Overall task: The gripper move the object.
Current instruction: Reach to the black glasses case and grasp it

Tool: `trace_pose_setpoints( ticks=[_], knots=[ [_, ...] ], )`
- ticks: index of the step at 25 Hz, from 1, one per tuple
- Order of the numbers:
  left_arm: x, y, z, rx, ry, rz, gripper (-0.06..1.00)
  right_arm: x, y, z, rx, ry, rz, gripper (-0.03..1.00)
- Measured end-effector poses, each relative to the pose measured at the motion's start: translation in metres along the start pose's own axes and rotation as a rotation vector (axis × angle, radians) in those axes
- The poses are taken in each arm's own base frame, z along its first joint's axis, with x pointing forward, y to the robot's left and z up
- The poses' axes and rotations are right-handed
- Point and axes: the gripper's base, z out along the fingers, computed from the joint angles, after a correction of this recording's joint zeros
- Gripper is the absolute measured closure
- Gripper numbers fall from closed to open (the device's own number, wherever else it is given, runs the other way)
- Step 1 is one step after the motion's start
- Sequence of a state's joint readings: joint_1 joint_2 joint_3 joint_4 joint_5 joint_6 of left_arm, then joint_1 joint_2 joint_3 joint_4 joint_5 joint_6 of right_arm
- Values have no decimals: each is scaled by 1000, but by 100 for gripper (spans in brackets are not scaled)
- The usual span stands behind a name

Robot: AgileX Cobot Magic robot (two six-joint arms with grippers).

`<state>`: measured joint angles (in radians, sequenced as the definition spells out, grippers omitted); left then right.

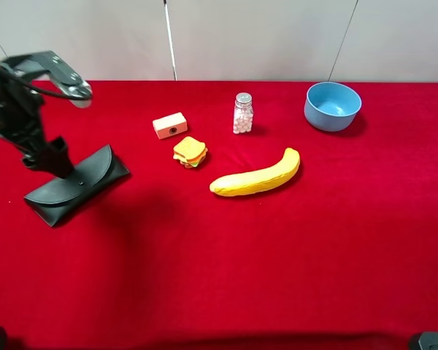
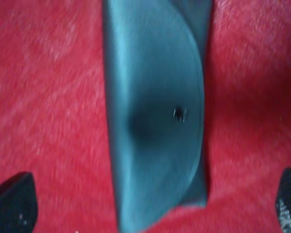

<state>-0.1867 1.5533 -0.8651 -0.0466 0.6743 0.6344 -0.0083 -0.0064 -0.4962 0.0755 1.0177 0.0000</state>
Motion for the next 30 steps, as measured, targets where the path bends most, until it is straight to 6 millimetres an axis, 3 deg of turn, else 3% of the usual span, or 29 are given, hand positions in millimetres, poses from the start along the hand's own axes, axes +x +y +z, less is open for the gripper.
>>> trace_pose_setpoints(
  ticks=[10, 19, 30],
  knots=[
    [-10, 2, 48, 29, 44, 19, -3, 0, 0, 0, 0, 0, 0, 27],
    [-12, 4, 79, 44, 70, 15, -3, 0, 0, 0, 0, 0, 0, 27],
    [-14, 6, 86, 29, 50, 14, -3, 0, 0, 0, -2, 0, 1, 27]
  ],
)
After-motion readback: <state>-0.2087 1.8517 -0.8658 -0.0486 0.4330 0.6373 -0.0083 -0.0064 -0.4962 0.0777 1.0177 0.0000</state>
